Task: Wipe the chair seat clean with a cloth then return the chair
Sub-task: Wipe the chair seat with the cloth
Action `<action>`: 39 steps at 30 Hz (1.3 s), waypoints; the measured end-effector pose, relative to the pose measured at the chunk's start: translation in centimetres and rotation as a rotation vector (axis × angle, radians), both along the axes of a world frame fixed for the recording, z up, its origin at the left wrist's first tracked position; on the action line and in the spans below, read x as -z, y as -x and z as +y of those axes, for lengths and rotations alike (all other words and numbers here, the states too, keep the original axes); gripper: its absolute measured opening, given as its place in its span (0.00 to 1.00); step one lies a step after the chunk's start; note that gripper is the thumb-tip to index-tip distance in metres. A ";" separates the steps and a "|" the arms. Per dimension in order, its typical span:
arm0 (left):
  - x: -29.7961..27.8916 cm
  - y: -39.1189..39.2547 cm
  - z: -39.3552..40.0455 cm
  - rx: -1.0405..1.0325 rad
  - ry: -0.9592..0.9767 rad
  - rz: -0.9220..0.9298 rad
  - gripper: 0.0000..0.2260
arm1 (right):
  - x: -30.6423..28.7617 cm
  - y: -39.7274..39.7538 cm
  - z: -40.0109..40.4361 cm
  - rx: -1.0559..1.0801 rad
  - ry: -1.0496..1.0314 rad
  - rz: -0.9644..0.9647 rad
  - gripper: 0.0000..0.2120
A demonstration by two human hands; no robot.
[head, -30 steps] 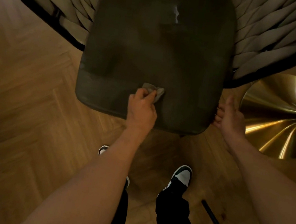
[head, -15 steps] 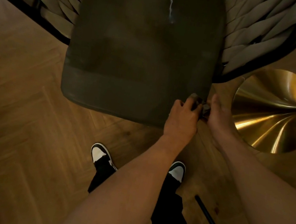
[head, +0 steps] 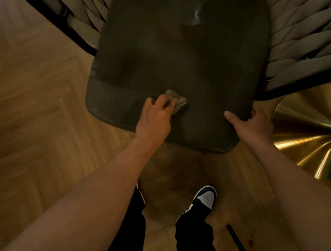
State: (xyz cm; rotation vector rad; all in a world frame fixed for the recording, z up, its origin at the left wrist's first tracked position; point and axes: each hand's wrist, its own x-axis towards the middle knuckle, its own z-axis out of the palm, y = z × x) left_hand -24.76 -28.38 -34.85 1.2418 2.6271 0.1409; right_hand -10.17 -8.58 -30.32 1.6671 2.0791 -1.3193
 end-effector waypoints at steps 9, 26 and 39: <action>0.3 7.8 -6.8 -0.250 0.028 0.061 0.20 | 0.9 0.3 -0.2 0.034 -0.045 -0.030 0.38; -2.1 13.6 -10.5 -0.539 -0.094 -0.087 0.18 | 0.1 -0.2 -0.3 0.091 0.032 -0.036 0.33; -0.8 3.1 -0.5 -0.216 -0.131 -0.110 0.21 | 2.9 -2.8 2.1 0.332 0.123 0.055 0.53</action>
